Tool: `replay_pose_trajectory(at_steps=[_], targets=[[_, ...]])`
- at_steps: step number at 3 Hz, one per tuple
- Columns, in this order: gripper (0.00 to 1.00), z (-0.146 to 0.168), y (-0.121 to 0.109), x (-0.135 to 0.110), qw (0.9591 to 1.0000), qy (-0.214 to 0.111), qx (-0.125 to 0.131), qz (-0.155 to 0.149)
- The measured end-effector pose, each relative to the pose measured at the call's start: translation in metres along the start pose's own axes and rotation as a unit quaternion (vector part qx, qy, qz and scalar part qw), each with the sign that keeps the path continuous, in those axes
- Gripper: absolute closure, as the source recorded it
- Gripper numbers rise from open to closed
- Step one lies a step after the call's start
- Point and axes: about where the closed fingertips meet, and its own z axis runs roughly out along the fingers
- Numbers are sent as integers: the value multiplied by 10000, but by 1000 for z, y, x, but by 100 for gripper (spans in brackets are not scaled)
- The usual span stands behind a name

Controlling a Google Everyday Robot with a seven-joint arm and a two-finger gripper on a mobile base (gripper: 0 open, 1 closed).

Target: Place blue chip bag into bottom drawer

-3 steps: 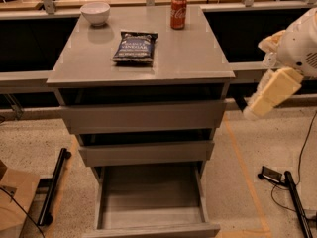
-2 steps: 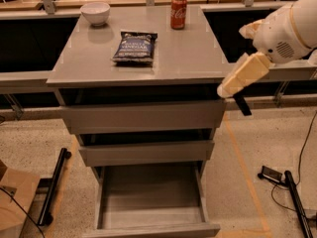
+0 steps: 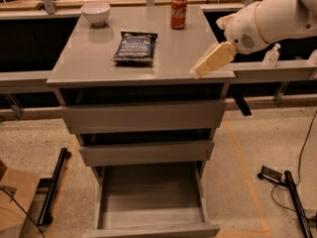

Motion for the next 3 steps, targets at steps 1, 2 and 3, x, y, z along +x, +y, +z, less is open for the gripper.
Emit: replay_pose_trajectory(at_steps=[1,2,3], targets=[[0,48,-4,-17,9990,-427,-129,83],[0,114,-15,-43,9960,-820,-314,176],[0,178,-22,-61,9929,-1043,-441,352]])
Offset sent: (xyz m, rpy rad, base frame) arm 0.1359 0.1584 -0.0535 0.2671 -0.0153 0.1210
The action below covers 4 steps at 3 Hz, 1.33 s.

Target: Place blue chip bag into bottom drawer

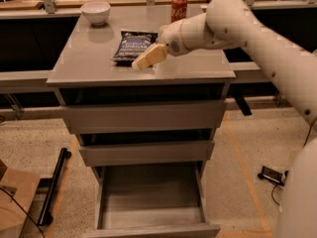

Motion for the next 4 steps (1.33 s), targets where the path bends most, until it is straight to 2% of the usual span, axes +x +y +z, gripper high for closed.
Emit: replay_pose_trajectory(at_steps=[1,2,3,4], targets=[[0,53,-17,1,9993,-146,60,327],[2,98,-34,7,9960,-300,227,814],[25,111,-43,9,9936,-391,360,993],[48,105,-48,10,9923,-470,531,1018]])
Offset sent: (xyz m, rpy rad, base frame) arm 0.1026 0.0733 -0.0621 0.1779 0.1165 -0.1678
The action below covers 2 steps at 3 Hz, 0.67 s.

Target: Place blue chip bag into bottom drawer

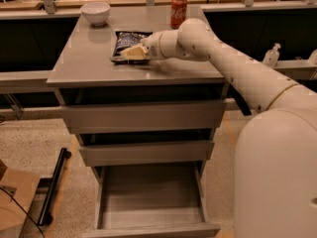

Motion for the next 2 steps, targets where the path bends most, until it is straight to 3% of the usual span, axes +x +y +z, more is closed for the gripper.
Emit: replay_pose_trajectory(at_steps=[1,2], targets=[[71,-20,5,-8,9997,-108,67,-194],[94,-59,20,-18,9984,-191,48,-529]])
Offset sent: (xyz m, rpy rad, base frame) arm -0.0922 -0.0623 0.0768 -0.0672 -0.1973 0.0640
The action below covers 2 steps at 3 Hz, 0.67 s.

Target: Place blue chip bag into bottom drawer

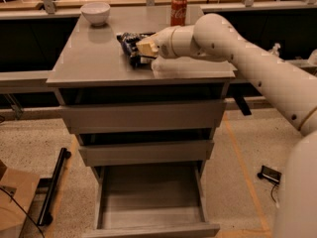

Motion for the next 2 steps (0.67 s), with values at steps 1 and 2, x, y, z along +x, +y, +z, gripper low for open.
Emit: replay_pose_trajectory(at_steps=[1,2], targets=[[100,-45,19,-7,9997,-18,-133,-219],[100,-108,18,-23,9984,-125,-316,-448]])
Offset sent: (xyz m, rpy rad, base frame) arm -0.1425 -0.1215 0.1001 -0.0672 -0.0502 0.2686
